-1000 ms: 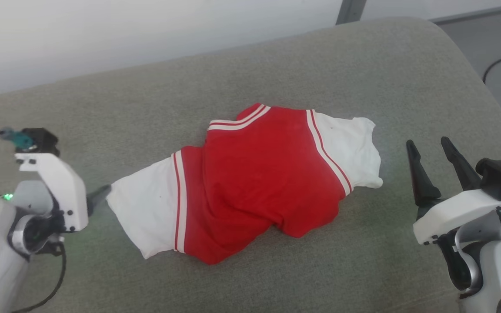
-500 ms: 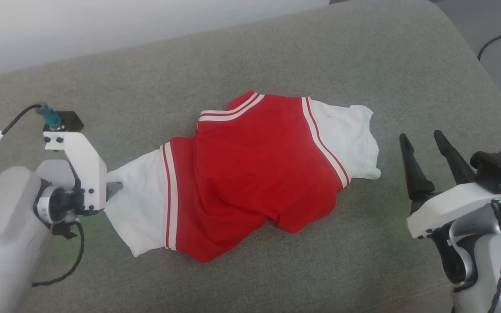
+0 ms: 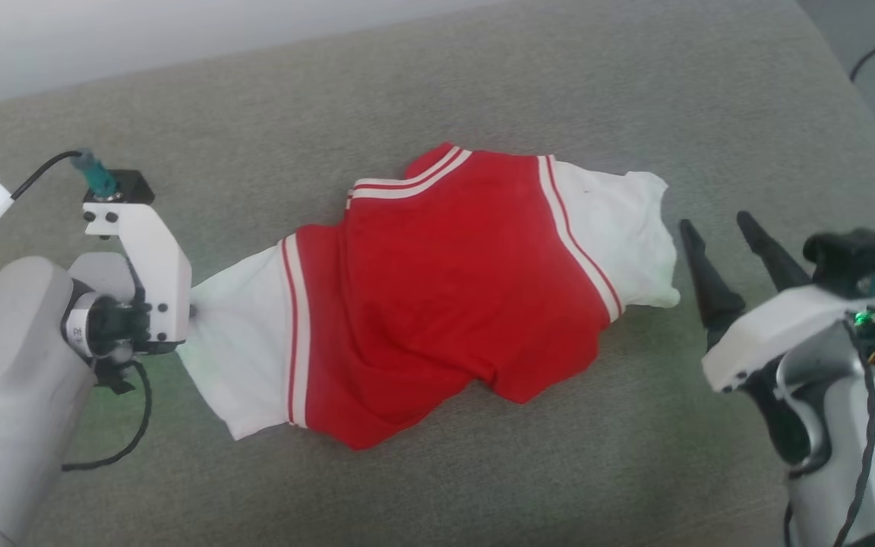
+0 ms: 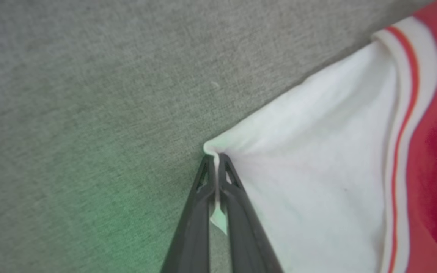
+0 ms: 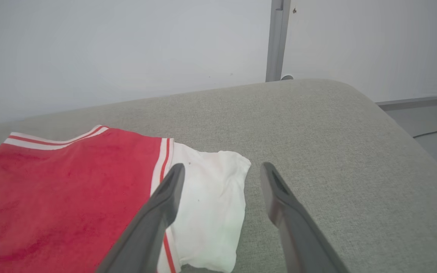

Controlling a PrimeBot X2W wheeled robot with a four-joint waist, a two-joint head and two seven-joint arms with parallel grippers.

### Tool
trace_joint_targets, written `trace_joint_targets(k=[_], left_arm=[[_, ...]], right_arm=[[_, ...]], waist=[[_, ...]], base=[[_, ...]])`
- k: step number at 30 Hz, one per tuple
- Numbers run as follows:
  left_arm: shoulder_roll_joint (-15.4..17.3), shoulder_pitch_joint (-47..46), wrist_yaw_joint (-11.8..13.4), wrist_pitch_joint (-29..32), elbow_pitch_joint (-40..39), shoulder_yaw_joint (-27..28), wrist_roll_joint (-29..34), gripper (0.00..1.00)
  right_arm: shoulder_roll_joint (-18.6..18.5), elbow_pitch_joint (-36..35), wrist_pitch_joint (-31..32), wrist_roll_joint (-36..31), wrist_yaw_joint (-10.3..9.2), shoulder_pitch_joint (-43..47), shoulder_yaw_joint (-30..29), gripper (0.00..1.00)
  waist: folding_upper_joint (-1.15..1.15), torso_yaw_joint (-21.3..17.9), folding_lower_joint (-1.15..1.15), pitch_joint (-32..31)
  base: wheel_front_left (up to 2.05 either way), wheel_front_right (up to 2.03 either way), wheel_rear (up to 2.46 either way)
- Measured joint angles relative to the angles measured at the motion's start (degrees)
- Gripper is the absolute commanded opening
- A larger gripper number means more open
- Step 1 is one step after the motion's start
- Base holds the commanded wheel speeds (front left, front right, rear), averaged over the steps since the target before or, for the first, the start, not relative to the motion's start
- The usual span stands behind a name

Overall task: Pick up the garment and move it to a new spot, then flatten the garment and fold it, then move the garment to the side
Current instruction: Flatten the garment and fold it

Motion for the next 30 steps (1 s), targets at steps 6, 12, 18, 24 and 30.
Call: trace_joint_targets(k=[6,12,18,24,30], left_arm=[[-1.29,-1.46,-0.27,-1.54,0.11,-0.08,0.02,0.0],[-3.52,-3.54,-2.08,-3.64,0.31,-0.42,0.01,0.0],[-6.04,-5.78,-3.56,-5.71,0.83,-0.45,-0.02,0.0],[-7.88,-8.15,-5.02,-7.62,2.2,-0.45,-0.19,0.0],[-9.31,-9.51,-6.1,-9.11,3.75,-0.51,-0.79,0.0]], right_arm=[[-3.78,4.92,3.19,3.8,0.01,-5.71,1.03,1.0],[-9.47,13.06,8.72,6.42,0.0,-11.77,2.5,1.0],[-13.51,20.8,15.39,9.83,0.01,-16.55,4.46,1.0],[-15.27,27.49,21.12,11.63,0.0,-22.03,6.33,1.0],[-16.36,33.09,29.09,14.05,-0.01,-27.4,7.21,0.0]], waist=[[0.0,2.55,0.0,0.97],[0.0,6.31,0.0,2.42],[0.0,10.31,0.0,4.47],[0.0,13.59,0.0,6.9],[0.0,15.69,0.0,8.33]], base=[[0.0,0.0,0.0],[0.0,0.0,0.0],[0.0,0.0,0.0],[0.0,0.0,0.0],[0.0,0.0,0.0]])
